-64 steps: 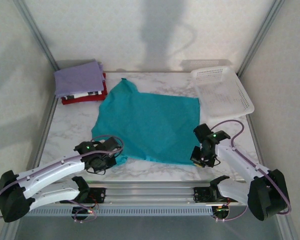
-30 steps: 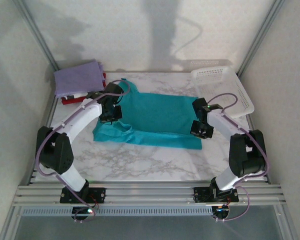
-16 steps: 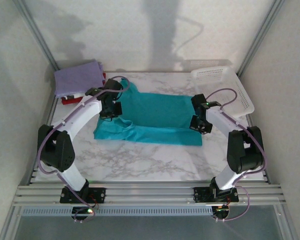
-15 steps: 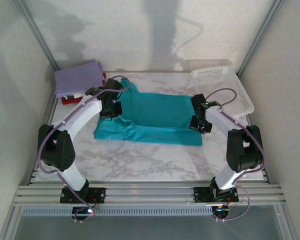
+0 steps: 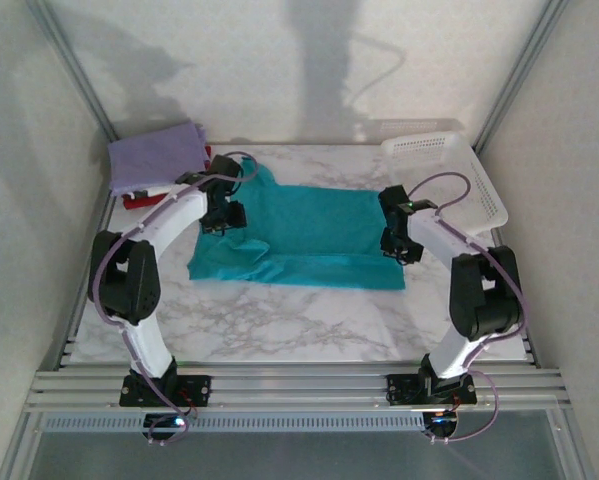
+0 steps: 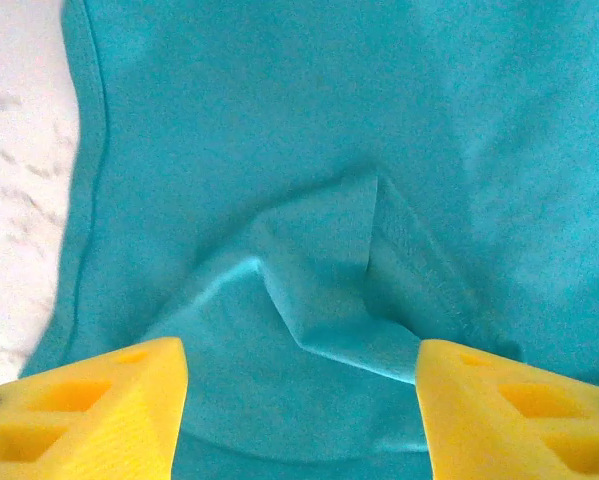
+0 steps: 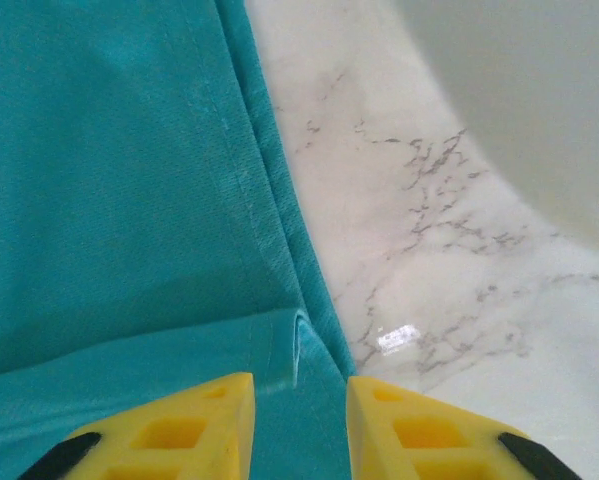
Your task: Fold and stack the t-shirts
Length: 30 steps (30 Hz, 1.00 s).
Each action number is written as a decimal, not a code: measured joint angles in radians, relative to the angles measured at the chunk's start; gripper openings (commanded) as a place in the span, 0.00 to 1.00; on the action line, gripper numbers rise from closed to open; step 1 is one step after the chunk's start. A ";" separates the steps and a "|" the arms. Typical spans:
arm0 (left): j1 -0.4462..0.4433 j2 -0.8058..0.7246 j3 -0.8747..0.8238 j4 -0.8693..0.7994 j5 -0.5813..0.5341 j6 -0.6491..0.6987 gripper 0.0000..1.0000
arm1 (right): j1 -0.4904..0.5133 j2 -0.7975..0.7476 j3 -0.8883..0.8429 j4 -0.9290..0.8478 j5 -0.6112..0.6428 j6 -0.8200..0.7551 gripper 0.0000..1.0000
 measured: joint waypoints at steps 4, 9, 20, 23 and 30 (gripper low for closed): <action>0.041 0.022 0.085 0.011 0.000 0.026 0.48 | 0.042 -0.088 0.017 -0.042 0.005 0.000 0.33; 0.054 0.012 0.089 0.017 0.012 0.041 0.18 | 0.079 -0.148 0.031 -0.062 -0.050 0.004 0.32; 0.013 -0.015 -0.155 0.085 0.094 0.055 0.30 | 0.140 -0.011 0.037 0.006 -0.222 0.034 0.31; 0.002 -0.005 -0.140 0.116 0.084 0.059 0.34 | 0.142 0.010 0.039 0.014 -0.239 0.036 0.31; -0.023 0.086 -0.092 0.165 0.072 0.067 0.37 | 0.145 0.011 0.039 0.021 -0.243 0.037 0.30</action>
